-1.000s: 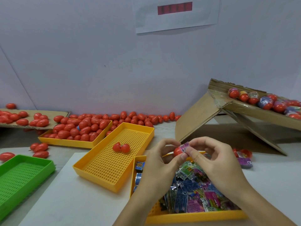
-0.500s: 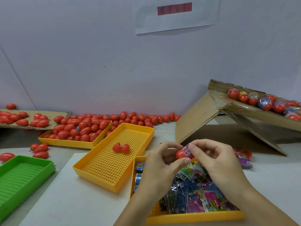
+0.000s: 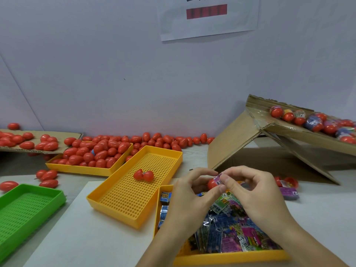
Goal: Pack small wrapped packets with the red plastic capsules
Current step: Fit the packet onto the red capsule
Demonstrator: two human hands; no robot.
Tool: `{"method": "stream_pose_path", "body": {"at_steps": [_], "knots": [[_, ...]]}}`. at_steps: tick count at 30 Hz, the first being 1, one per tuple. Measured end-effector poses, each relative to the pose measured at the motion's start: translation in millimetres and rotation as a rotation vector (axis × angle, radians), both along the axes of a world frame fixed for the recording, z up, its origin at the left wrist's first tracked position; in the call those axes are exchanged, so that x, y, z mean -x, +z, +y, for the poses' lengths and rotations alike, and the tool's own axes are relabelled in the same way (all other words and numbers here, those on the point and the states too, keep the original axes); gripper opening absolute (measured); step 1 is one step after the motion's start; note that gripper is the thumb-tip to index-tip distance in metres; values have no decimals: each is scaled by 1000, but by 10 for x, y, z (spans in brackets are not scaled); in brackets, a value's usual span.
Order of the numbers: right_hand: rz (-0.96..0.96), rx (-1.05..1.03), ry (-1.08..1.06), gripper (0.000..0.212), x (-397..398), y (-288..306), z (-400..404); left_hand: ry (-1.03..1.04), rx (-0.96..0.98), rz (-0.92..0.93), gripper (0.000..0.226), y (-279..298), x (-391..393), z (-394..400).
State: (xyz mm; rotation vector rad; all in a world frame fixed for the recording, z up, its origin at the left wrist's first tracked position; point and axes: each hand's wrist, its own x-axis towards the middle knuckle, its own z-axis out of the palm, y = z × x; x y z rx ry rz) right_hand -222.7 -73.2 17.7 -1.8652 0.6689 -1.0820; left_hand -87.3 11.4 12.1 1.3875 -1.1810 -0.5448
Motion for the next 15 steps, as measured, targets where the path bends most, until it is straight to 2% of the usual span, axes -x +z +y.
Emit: {"method": "stream_pose_path", "body": {"at_steps": [2, 6, 11, 15], "knots": [[4, 8, 7, 6, -3, -9, -10, -6, 8, 28, 28, 5, 10, 1], [-27, 22, 41, 10, 5, -8, -3, -27, 25, 130, 31, 2, 0, -7], [60, 212, 24, 30, 3, -40, 3, -52, 62, 277, 24, 10, -35, -18], [168, 389, -49, 45, -23, -76, 47, -45, 68, 301, 26, -4, -40, -19]]}}
